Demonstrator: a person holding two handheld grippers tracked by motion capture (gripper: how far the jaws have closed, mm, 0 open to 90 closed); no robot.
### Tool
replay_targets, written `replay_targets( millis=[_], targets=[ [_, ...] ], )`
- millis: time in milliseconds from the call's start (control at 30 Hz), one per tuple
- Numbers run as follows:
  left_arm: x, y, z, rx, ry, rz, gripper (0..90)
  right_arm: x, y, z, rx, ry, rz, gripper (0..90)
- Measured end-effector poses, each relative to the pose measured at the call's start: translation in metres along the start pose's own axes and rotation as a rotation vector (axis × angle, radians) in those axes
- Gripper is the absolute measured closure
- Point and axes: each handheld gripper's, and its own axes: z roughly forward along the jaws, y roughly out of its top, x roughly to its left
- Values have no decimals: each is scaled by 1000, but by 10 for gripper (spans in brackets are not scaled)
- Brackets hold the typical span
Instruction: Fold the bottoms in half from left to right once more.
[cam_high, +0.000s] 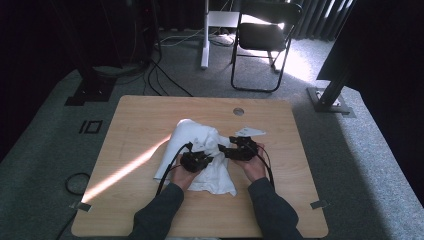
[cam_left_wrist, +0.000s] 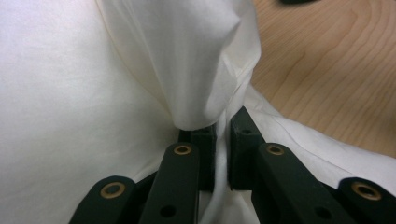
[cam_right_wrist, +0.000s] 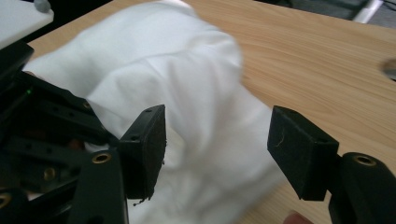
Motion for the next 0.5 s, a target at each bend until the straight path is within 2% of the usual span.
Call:
replay_targets(
  millis=[67,100,133,167,200,233,300,367,400,433,500],
  targets=[
    [-2,2,-5,-2,-9,9,773,2,2,13,20,-13,3,457],
    [-2,3,-8,-5,-9,9,740,1,2,20,38,-15,15,550],
    [-3,7,-14,-8,-7,2,693,0,2,25,49,-19,21,694],
    [-6,11,-23,-21,-3,0,656,-2,1,31,77,-45,31,804],
    [-7,14,-31,-47,-8,5,626,-5,0,34,88,-49,52,855],
    [-9,20,-47,-94,-18,28,597,-7,-1,36,87,-44,67,862],
    [-8,30,-74,-181,-8,48,558,-11,-3,37,92,-50,82,864],
    [2,39,-97,-241,21,32,555,-14,-5,38,90,-52,83,864],
    [10,42,-105,-267,53,20,555,-15,-6,37,88,-50,85,863],
    [19,44,-111,-278,93,2,557,-15,-6,37,84,-50,87,862],
    [38,44,-114,-255,137,-50,611,-16,-6,36,79,-49,92,861]
  ],
)
